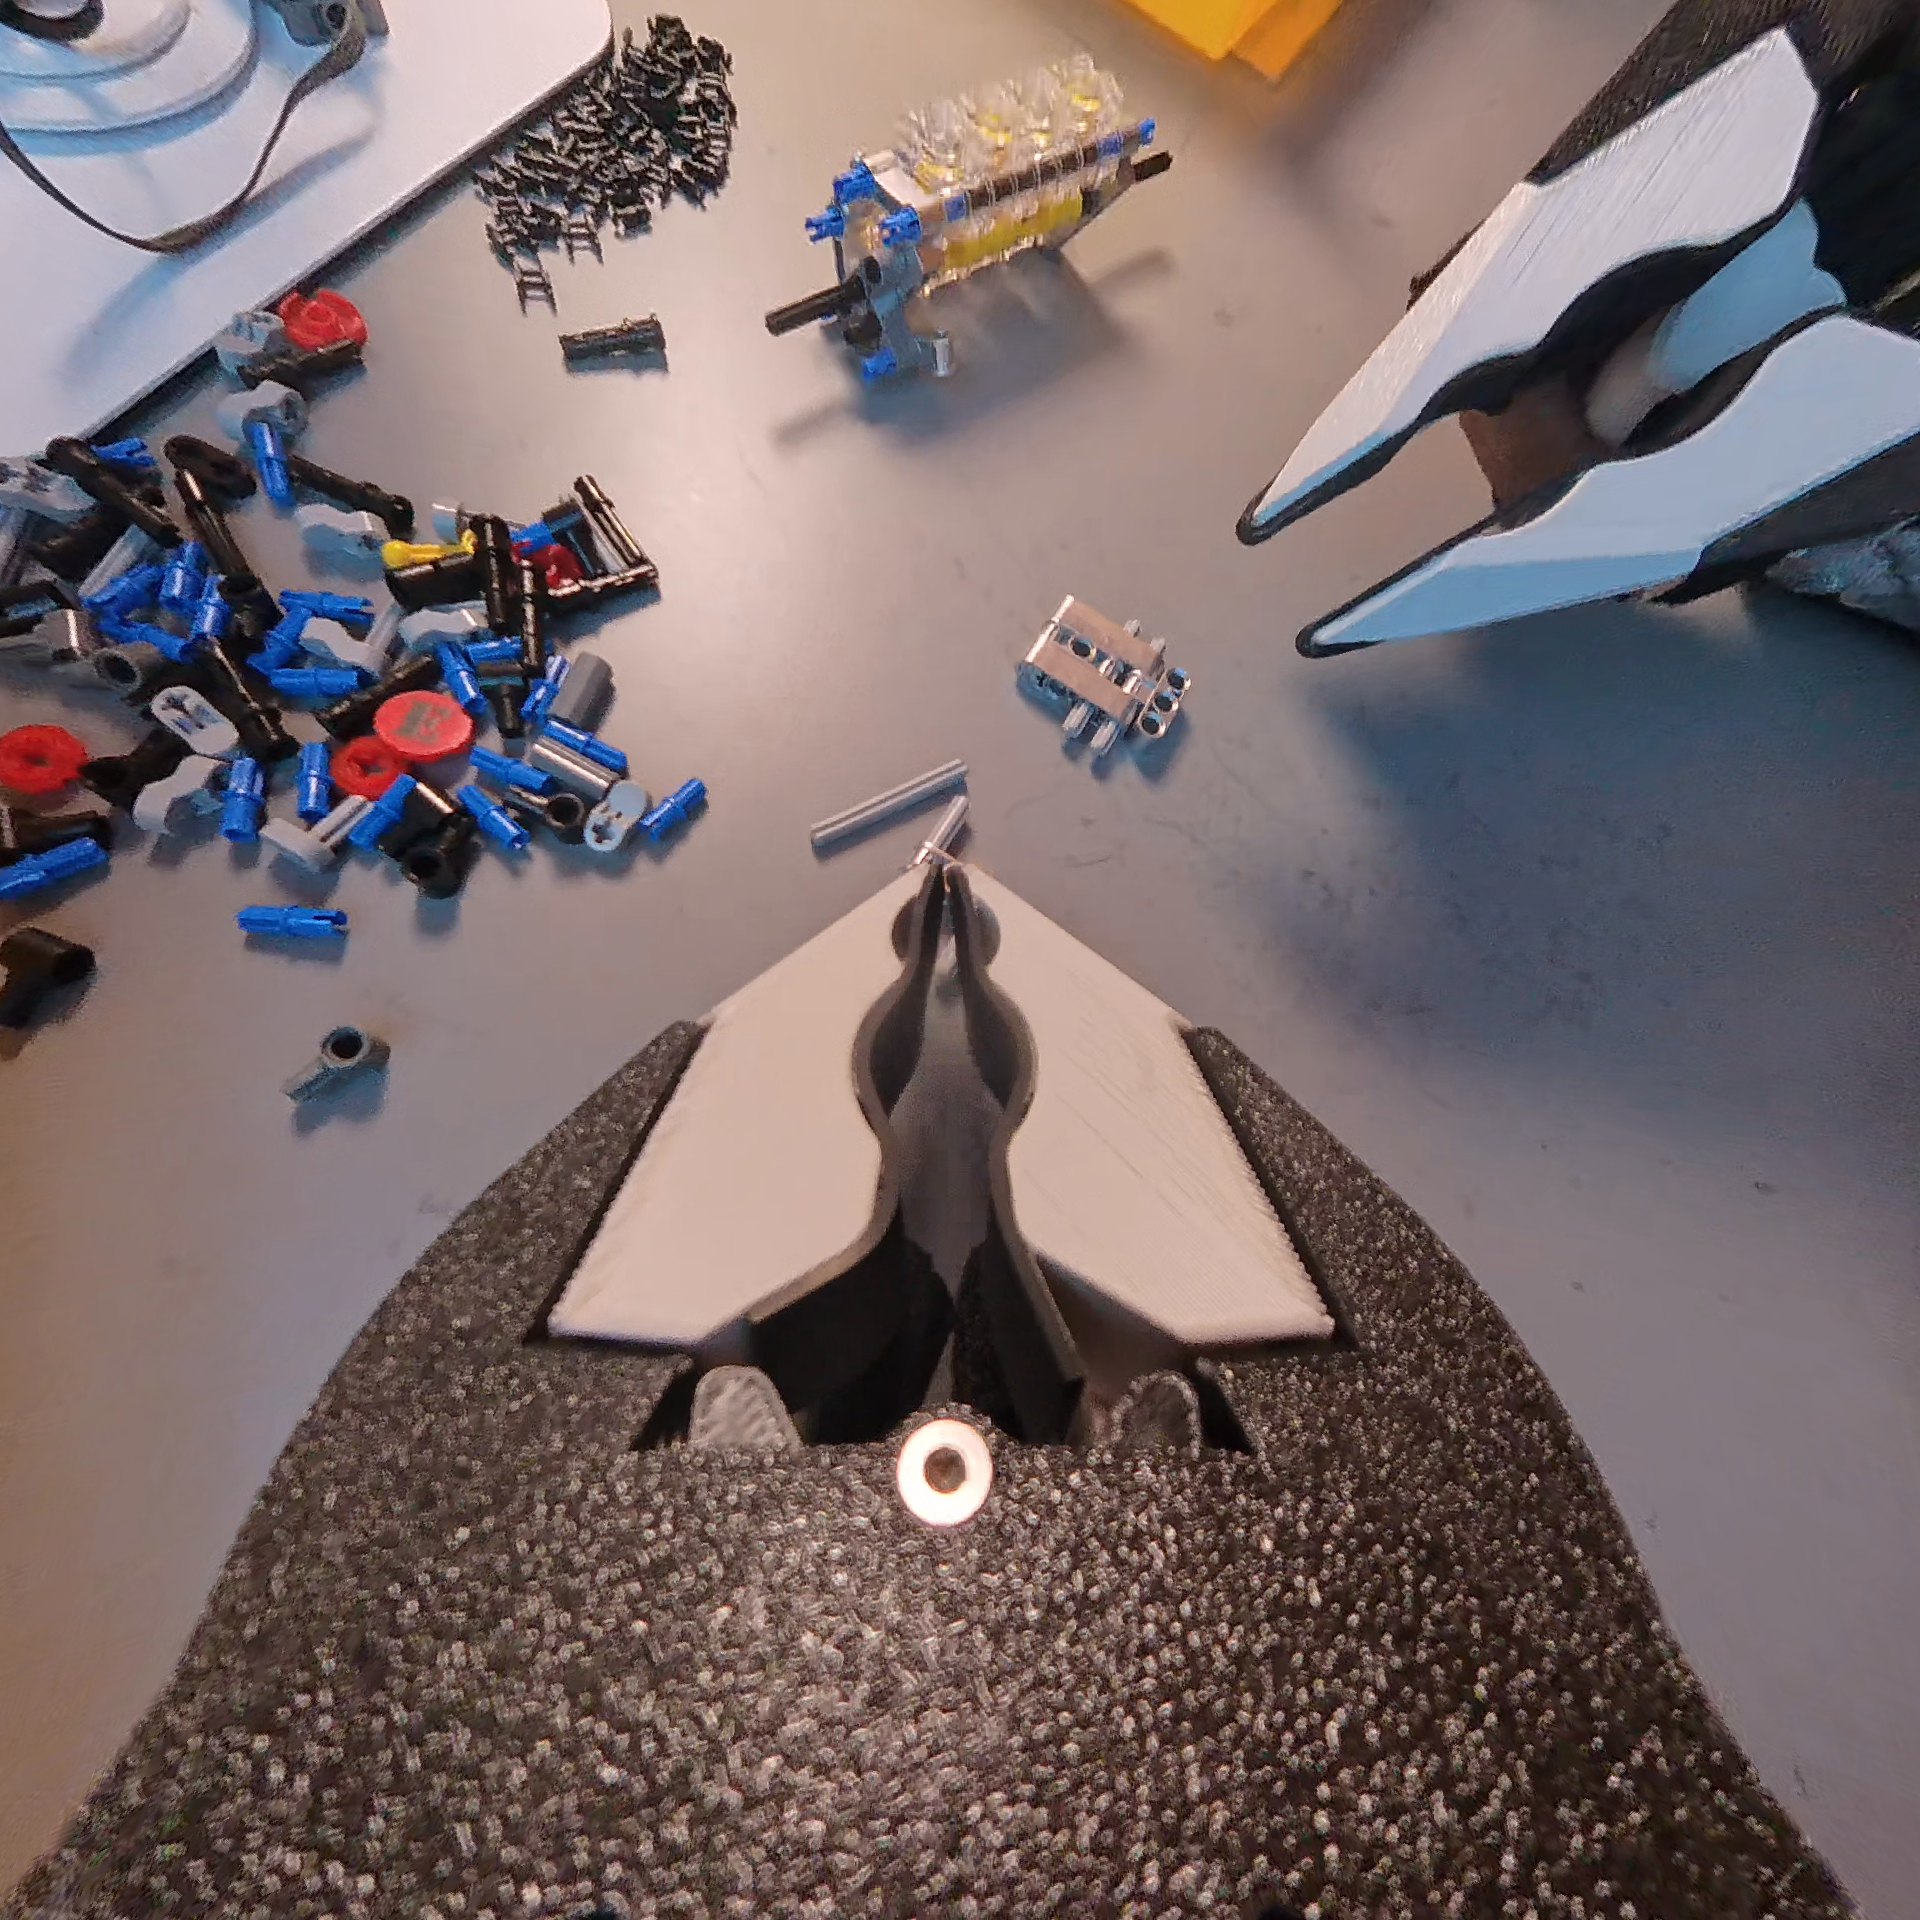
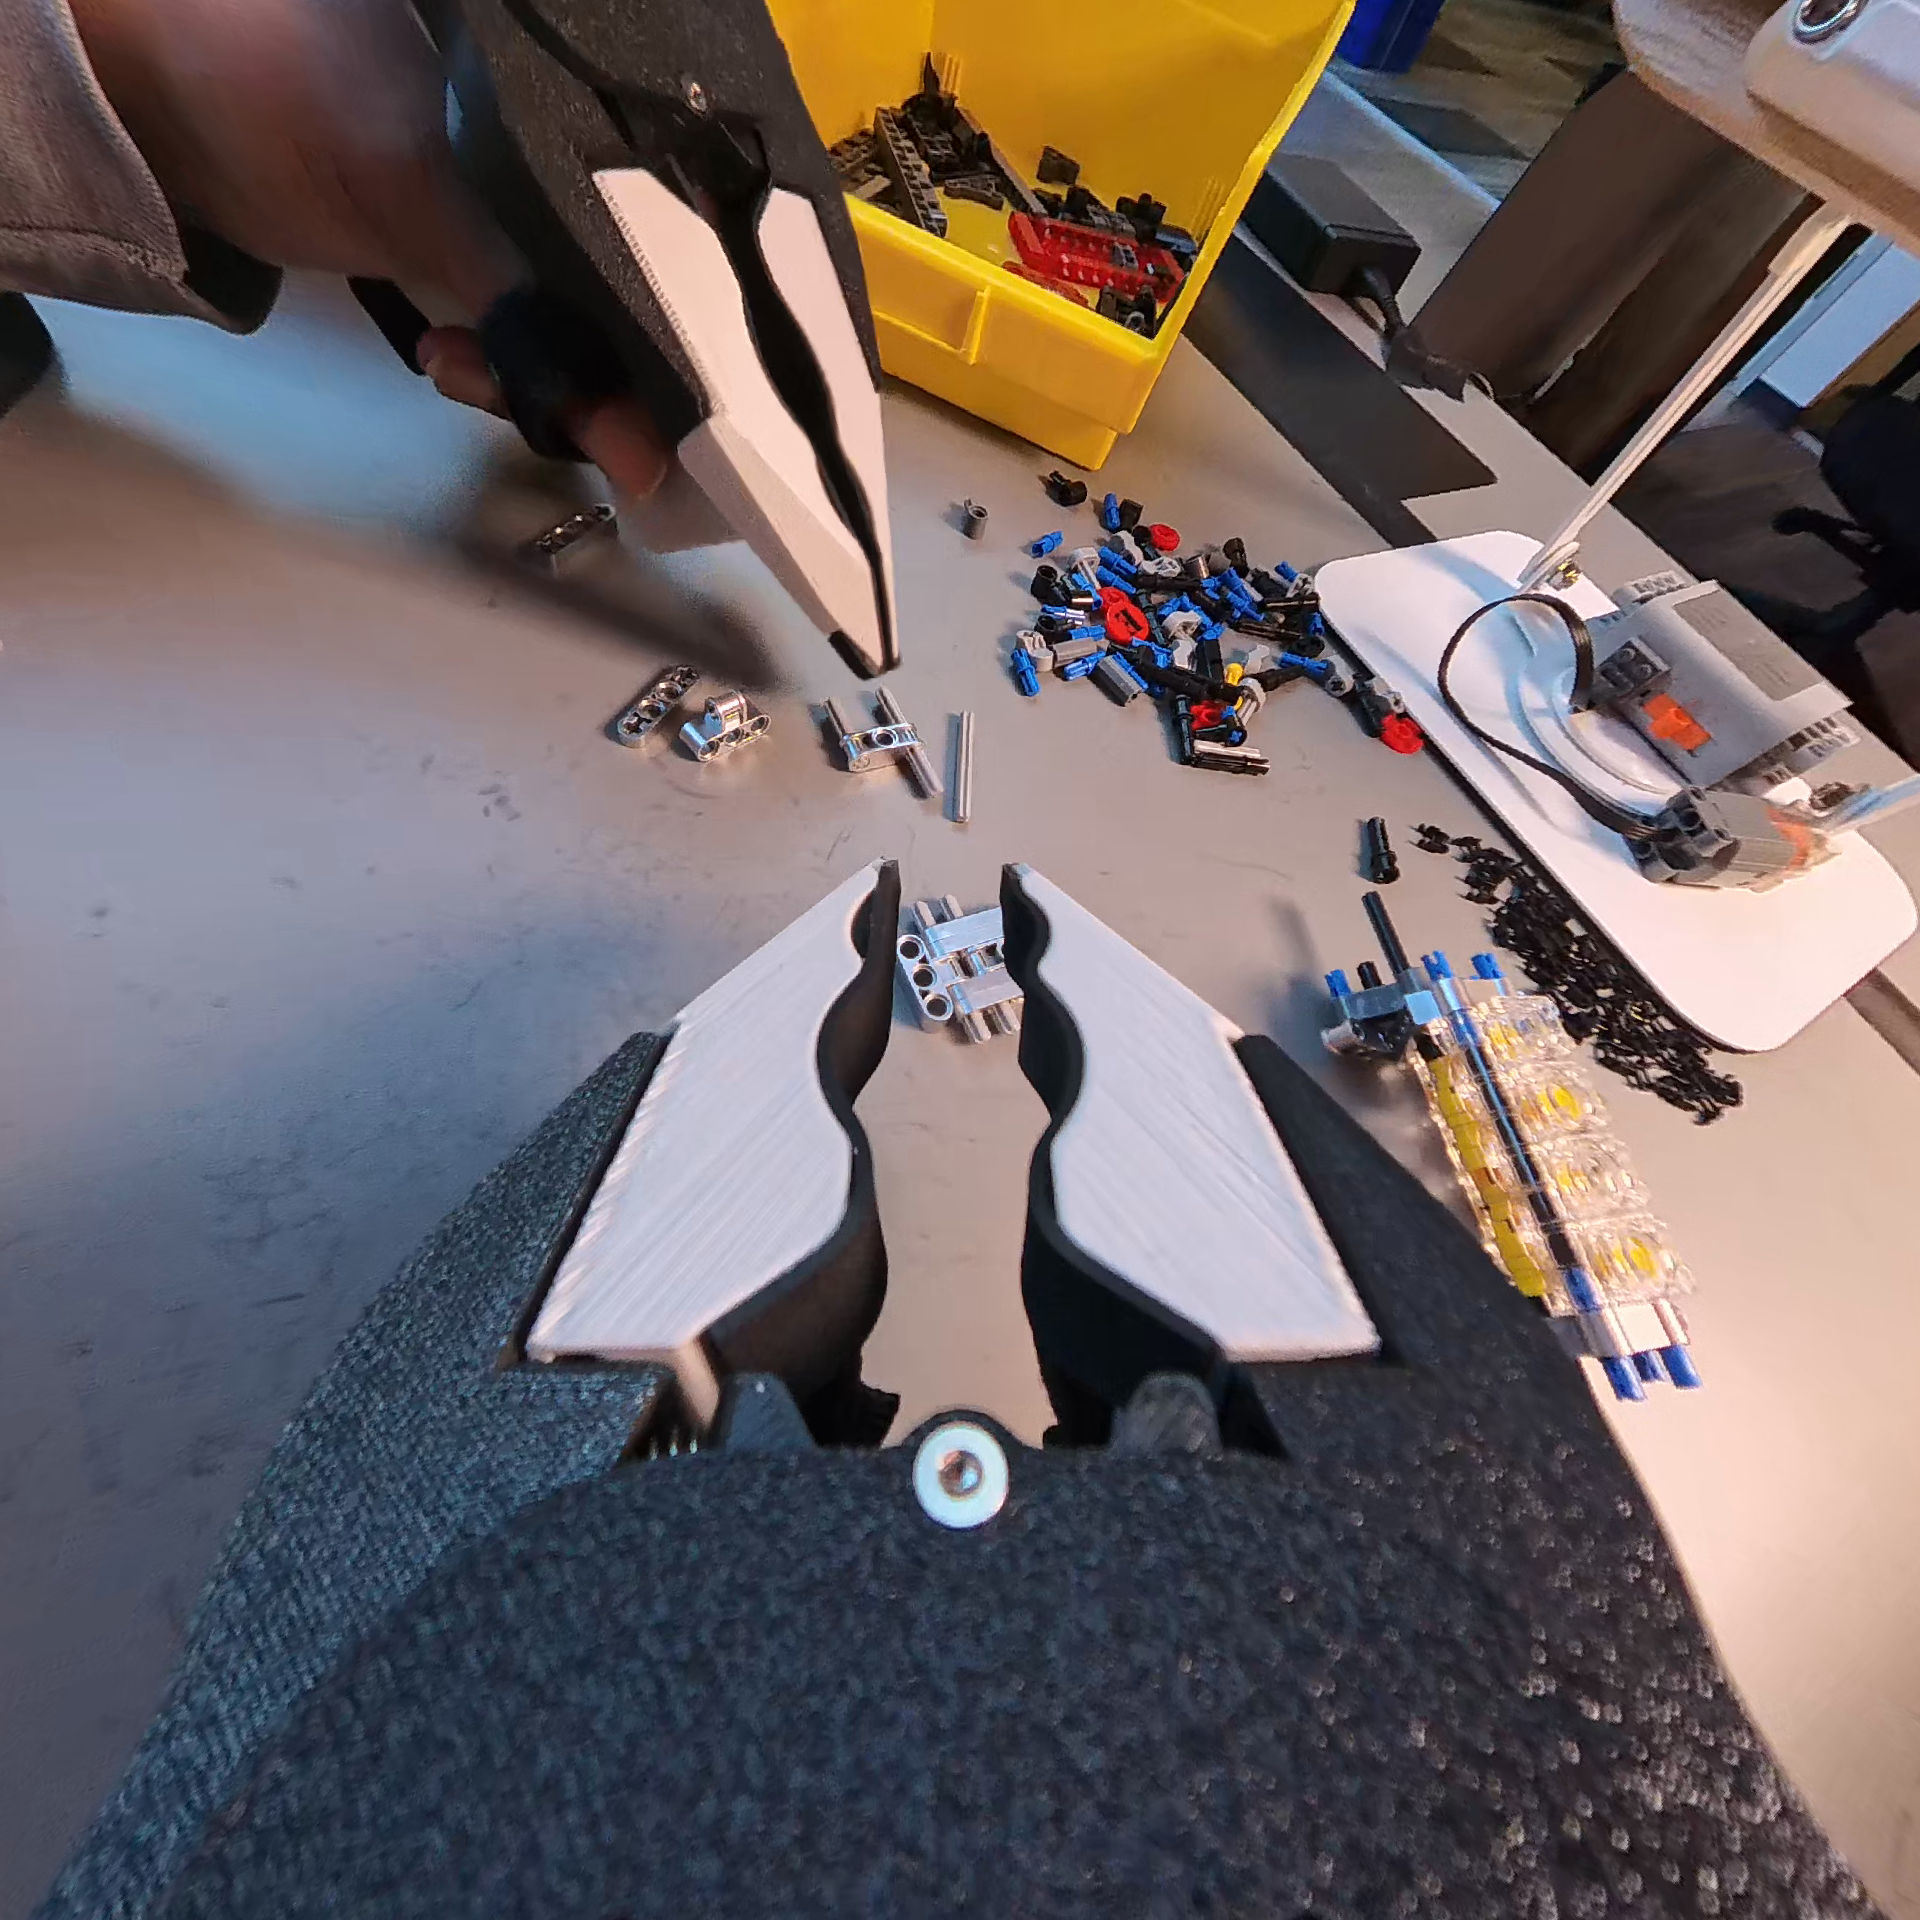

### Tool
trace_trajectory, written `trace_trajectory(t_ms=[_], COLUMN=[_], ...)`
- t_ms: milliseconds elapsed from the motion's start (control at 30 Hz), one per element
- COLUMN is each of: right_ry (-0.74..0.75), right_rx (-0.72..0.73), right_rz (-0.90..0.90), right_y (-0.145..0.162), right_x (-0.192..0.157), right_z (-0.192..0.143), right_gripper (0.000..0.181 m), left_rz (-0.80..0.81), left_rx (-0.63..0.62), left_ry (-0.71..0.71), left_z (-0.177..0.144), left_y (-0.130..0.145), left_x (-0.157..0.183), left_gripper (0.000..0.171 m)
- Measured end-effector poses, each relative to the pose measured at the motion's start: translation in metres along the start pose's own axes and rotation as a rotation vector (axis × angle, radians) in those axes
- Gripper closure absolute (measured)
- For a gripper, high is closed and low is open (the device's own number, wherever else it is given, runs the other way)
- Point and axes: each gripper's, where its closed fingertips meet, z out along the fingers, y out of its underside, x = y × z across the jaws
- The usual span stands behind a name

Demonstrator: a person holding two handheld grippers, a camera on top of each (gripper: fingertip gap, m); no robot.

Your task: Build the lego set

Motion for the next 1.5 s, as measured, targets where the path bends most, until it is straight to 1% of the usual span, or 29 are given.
trace_trajectory(t_ms=[67, 133, 200, 300, 467, 533, 567, 600, 700, 767, 867, 933, 967, 1067, 1100, 1167, 1233, 1267, 1333, 1400, 1500], right_ry=[-0.001, -0.001, 0.000, -0.002, 0.001, 0.003, 0.002, -0.002, -0.013, -0.017, -0.016, -0.018, -0.019, -0.020, -0.022, -0.025, -0.027, -0.027, -0.027, -0.060, -0.156], right_rx=[-0.005, -0.009, -0.012, -0.018, -0.025, -0.029, -0.031, -0.030, -0.036, -0.038, -0.048, -0.056, -0.060, -0.067, -0.068, -0.069, -0.066, -0.060, -0.032, 0.041, 0.202], right_rz=[-0.002, -0.006, -0.010, -0.015, -0.021, -0.018, -0.011, -0.002, 0.036, 0.043, 0.033, 0.025, 0.021, 0.012, 0.010, 0.007, 0.006, 0.009, 0.041, 0.143, 0.394], right_y=[0.001, 0.001, 0.002, 0.003, 0.005, 0.006, 0.007, 0.007, 0.008, 0.009, 0.010, 0.011, 0.012, 0.013, 0.013, 0.013, 0.013, 0.012, 0.008, -0.004, -0.027], right_x=[0.000, 0.000, -0.001, -0.001, 0.000, 0.001, 0.002, 0.002, 0.004, 0.005, 0.004, 0.003, 0.002, 0.001, 0.001, 0.000, -0.001, 0.000, 0.002, 0.005, 0.011], right_z=[0.001, 0.001, 0.001, 0.001, 0.001, 0.001, 0.001, 0.000, 0.000, 0.000, 0.001, 0.002, 0.002, 0.003, 0.003, 0.004, 0.003, 0.003, 0.001, -0.004, -0.016], right_gripper=[0.163, 0.163, 0.163, 0.163, 0.163, 0.163, 0.163, 0.163, 0.163, 0.163, 0.163, 0.163, 0.163, 0.163, 0.163, 0.163, 0.163, 0.163, 0.161, 0.155, 0.154], left_rz=[0.007, 0.059, 0.097, 0.096, 0.115, 0.118, 0.122, 0.129, 0.188, 0.187, 0.177, 0.176, 0.179, 0.201, 0.211, 0.227, 0.253, 0.245, 0.237, 0.272, 0.373], left_rx=[-0.032, -0.069, -0.120, -0.137, -0.138, -0.098, -0.081, -0.072, -0.101, -0.086, -0.092, -0.126, -0.143, -0.203, -0.211, -0.216, -0.184, -0.140, -0.003, 0.137, 0.262], left_ry=[-0.004, -0.017, 0.000, 0.010, -0.015, -0.019, -0.014, -0.011, -0.049, -0.044, -0.084, -0.094, -0.079, -0.042, -0.040, -0.053, -0.069, -0.063, -0.078, -0.125, -0.229], left_z=[0.002, 0.007, 0.013, 0.016, 0.016, 0.015, 0.014, 0.012, 0.013, 0.013, 0.009, 0.009, 0.010, 0.016, 0.017, 0.018, 0.019, 0.019, 0.014, 0.006, -0.003], left_y=[0.001, 0.005, 0.012, 0.014, 0.013, 0.008, 0.005, 0.003, 0.006, 0.003, 0.001, 0.005, 0.007, 0.015, 0.016, 0.015, 0.010, 0.003, -0.019, -0.043, -0.065], left_x=[-0.003, -0.004, -0.001, -0.001, 0.001, 0.003, 0.005, 0.007, 0.009, 0.012, 0.000, -0.007, -0.007, -0.003, -0.002, -0.003, -0.001, 0.003, 0.009, 0.018, 0.033], left_gripper=[0.155, 0.149, 0.143, 0.151, 0.154, 0.169, 0.171, 0.171, 0.171, 0.171, 0.171, 0.161, 0.160, 0.160, 0.166, 0.169, 0.169, 0.169, 0.169, 0.169, 0.169])
